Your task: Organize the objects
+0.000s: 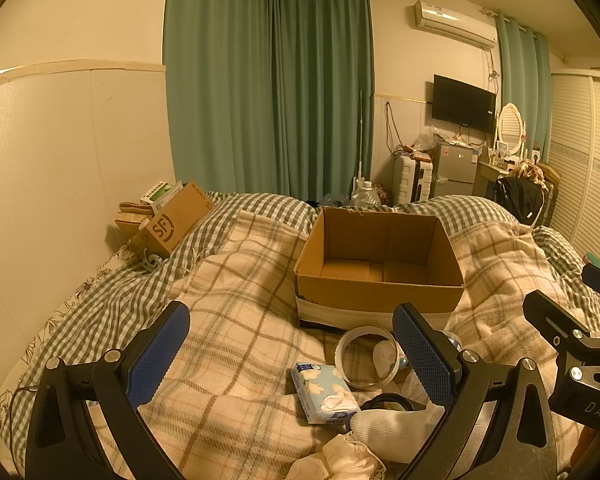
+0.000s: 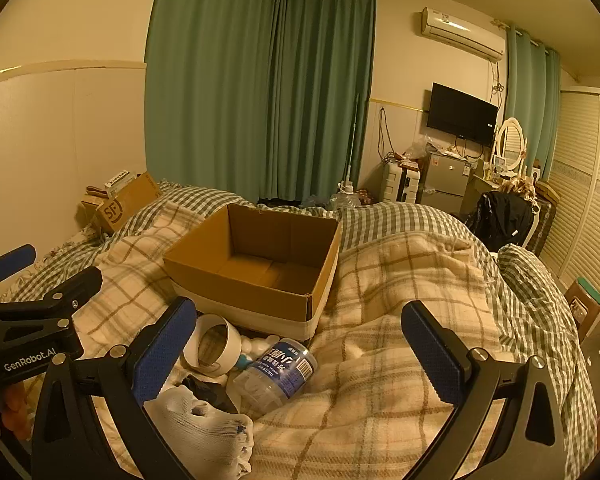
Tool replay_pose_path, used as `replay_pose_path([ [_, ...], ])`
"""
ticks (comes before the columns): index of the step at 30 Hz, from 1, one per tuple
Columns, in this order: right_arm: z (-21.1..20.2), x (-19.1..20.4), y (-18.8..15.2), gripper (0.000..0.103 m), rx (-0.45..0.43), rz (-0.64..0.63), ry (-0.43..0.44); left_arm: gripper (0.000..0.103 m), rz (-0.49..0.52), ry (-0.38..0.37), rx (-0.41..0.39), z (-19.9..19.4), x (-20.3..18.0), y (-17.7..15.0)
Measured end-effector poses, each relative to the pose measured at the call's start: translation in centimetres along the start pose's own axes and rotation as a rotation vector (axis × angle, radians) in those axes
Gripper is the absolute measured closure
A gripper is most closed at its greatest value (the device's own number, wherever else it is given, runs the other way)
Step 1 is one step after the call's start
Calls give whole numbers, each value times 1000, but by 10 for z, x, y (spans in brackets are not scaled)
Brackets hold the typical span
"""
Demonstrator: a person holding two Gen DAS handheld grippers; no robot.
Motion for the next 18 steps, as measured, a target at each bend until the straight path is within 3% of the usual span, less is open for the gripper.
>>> replay_pose_path([
  [18, -1, 1, -2, 0, 0, 9, 10, 0, -1, -1, 0, 0, 0, 0],
])
Point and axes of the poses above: each gripper's, at about its wrist camera, not at the fingertips, and z roughly the way its jaws point, x to its left, y to its top, the point moved 9 cm from there along z, roughly the way its jaws point, and after that the axes turned 10 degrees about -y, right-handed, at the moved point
